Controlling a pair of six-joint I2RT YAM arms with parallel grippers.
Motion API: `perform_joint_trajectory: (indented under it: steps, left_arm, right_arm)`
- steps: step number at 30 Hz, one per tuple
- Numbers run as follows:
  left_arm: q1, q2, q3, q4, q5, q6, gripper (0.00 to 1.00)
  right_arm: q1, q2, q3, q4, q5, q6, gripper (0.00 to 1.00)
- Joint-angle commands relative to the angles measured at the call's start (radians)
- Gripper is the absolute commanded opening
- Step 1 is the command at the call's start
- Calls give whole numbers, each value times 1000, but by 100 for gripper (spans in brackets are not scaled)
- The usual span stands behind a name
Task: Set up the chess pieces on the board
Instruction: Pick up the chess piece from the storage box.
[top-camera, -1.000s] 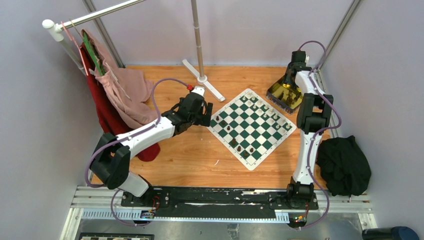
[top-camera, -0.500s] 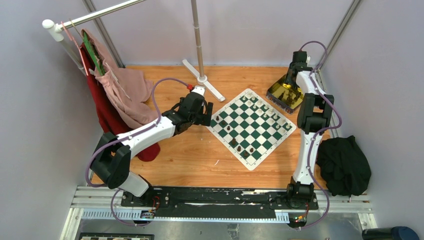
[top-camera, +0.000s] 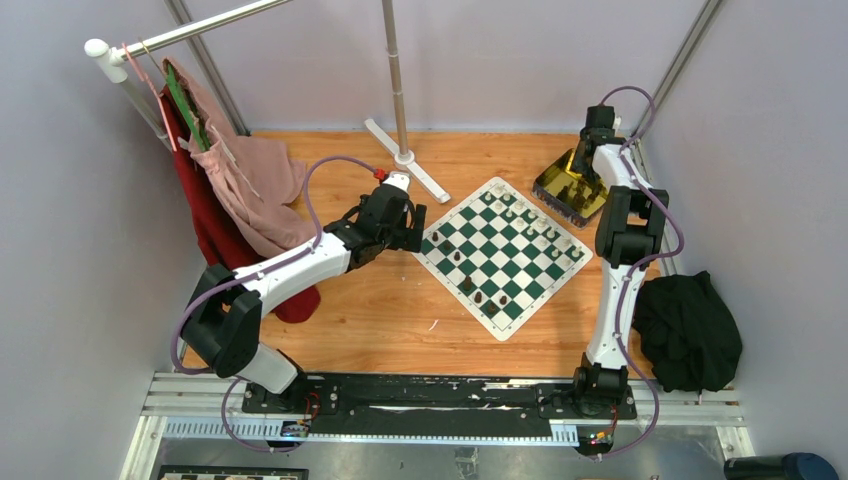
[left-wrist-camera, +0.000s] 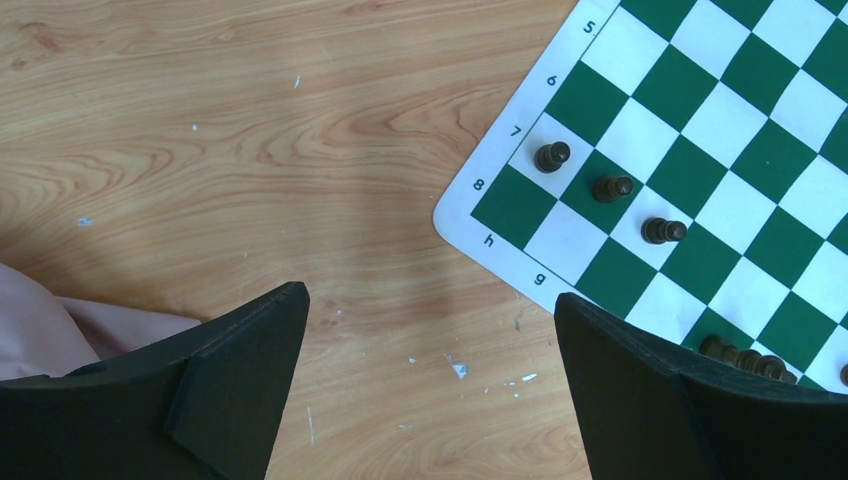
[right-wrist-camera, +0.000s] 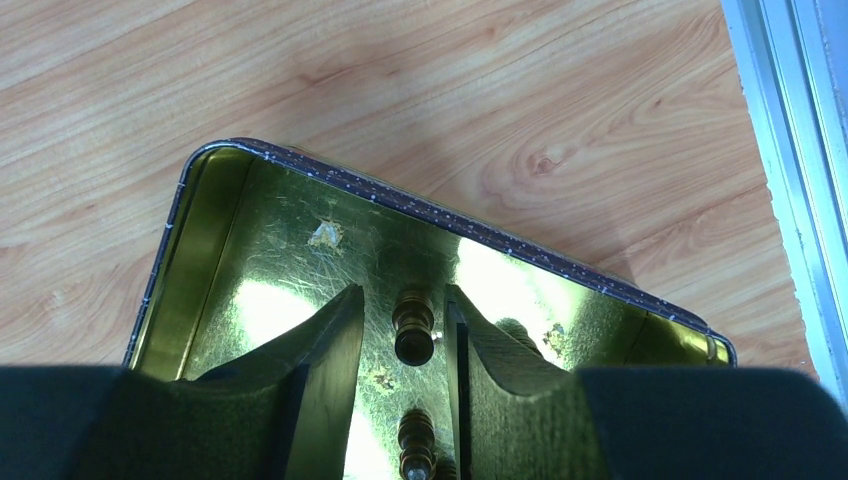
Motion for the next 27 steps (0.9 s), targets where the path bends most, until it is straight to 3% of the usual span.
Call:
perform_joint_trajectory:
  steps: [1,27]
  left_arm:
    - [-2,14,20,7,2,-14,100]
    - [-2,4,16,9,7,-15,100]
  right_arm:
    - [-18,18,-18,5,-14,14,38]
    - [-18,-16,-68,22,-26,18,29]
